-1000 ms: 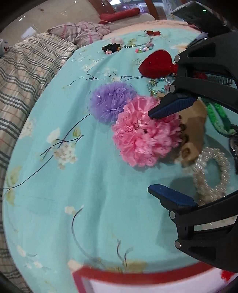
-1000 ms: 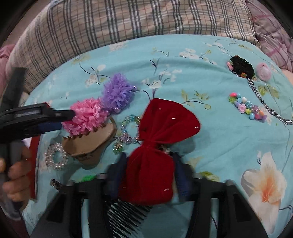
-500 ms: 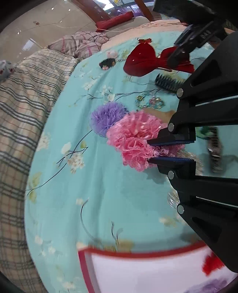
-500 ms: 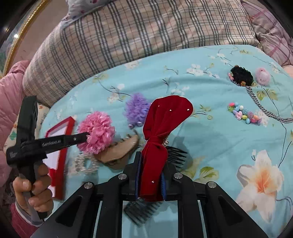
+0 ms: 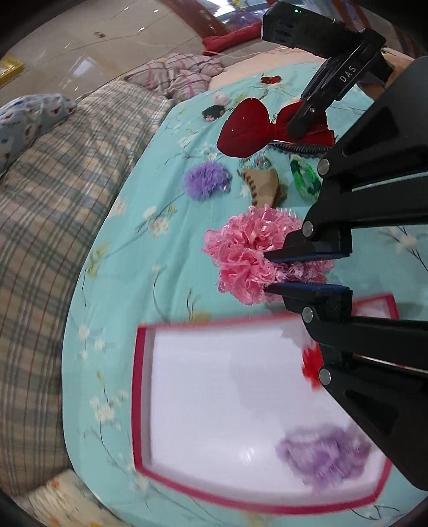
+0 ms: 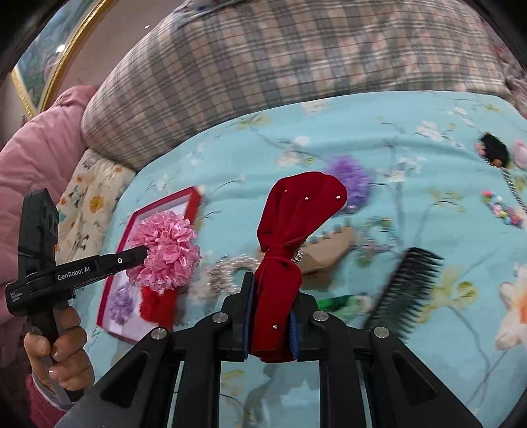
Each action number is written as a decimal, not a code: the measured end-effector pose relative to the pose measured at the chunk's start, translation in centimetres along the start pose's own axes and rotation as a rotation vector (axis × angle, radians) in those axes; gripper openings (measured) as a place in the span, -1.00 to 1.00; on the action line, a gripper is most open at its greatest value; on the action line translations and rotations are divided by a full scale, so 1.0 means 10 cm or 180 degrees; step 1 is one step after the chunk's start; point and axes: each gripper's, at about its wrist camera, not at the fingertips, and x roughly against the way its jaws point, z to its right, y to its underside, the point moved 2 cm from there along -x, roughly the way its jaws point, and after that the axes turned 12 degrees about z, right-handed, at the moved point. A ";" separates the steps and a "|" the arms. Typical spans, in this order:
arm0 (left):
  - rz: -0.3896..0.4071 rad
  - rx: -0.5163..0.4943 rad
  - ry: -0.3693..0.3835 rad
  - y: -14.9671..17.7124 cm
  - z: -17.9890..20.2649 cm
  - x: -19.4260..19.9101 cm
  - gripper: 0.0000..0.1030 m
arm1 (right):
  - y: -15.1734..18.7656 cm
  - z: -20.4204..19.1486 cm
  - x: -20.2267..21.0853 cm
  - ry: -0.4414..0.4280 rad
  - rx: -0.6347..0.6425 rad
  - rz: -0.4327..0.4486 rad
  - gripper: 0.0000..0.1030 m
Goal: Organize jewelry
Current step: 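Carry the pink flower clip and red bow into the tray and release both, then withdraw both tools from the tray toward the tan claw clip and purple flower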
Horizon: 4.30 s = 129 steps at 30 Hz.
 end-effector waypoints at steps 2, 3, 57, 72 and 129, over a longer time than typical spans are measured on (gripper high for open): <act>0.0018 0.0052 -0.0031 0.01 -0.11 0.07 -0.84 | 0.00 -0.10 -0.05 -0.0061 0.0032 -0.0022 -0.68; 0.0034 0.0076 -0.0054 0.01 -0.17 0.10 -0.84 | 0.01 -0.15 -0.09 -0.0088 0.0053 -0.0035 -0.68; 0.0142 0.0688 -0.0793 0.00 -1.65 0.12 -0.26 | 0.33 -1.62 -1.40 -0.0793 0.0619 -0.0581 -0.11; 0.0293 0.0543 -0.0501 0.19 -1.20 0.61 -0.18 | 0.33 -1.17 -0.36 -0.0574 0.0406 -0.0234 -0.03; -0.0759 -0.1451 0.0753 0.40 1.42 -1.14 0.39 | -0.64 1.08 -0.70 0.0046 -0.0306 -0.0117 0.14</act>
